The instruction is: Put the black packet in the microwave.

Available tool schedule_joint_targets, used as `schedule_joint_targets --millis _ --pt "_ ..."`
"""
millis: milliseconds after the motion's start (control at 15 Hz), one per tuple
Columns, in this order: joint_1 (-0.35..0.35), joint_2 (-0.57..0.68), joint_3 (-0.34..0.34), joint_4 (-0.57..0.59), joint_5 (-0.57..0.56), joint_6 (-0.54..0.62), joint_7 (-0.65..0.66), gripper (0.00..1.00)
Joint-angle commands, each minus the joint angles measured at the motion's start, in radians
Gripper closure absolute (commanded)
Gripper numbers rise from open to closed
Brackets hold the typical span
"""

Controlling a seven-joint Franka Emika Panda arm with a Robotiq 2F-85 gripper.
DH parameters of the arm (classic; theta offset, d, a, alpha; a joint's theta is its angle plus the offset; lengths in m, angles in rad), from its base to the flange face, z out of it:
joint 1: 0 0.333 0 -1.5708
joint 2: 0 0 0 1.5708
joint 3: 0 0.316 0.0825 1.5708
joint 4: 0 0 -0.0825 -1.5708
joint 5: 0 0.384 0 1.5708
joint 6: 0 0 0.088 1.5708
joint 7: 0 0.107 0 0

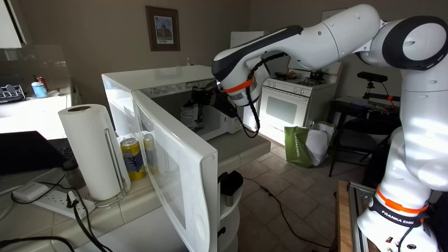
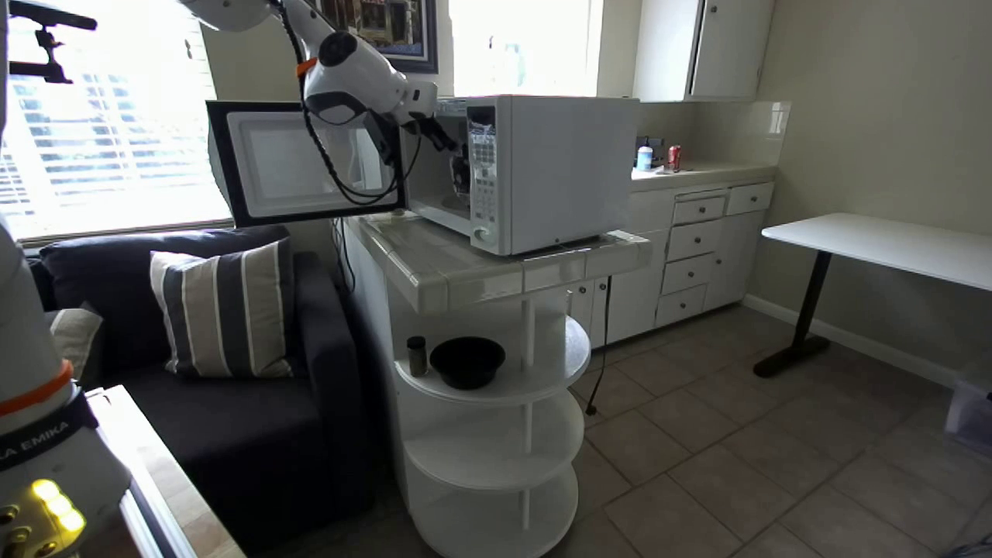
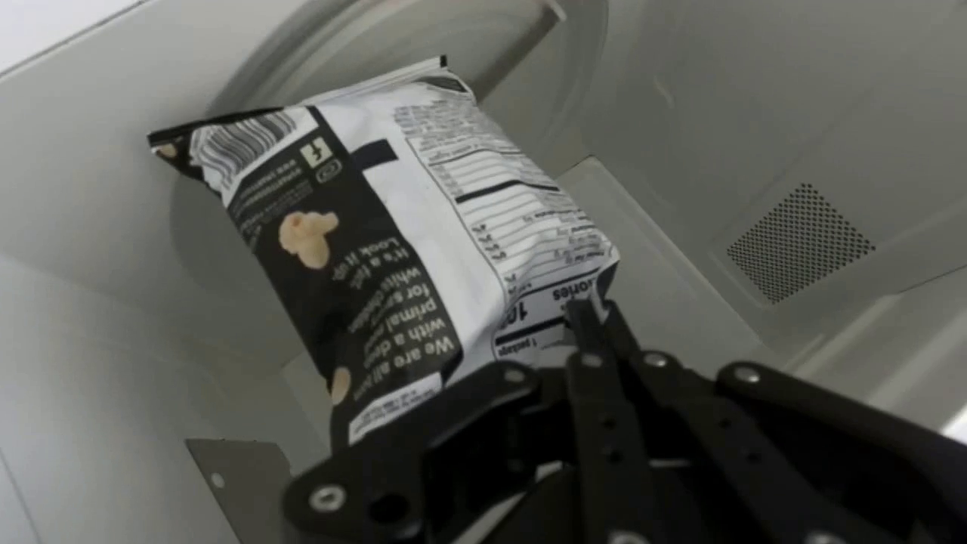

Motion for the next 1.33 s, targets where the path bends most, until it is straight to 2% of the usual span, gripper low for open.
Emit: schedule_joint_targets --millis 0,467,1000,1267 --pt "-0.02 0.04 0.011 -0.009 0.011 -0.013 -0.005 1.0" --pt "-0.033 0.117 -0.008 -0.035 0.009 -0.111 0.029 1.0" --pt "-0.047 0.21 0.046 0.132 0.017 -0.034 -0.03 1.0" --pt "-0.044 0.259 0.051 0.192 0.004 0.003 -0.031 1.0"
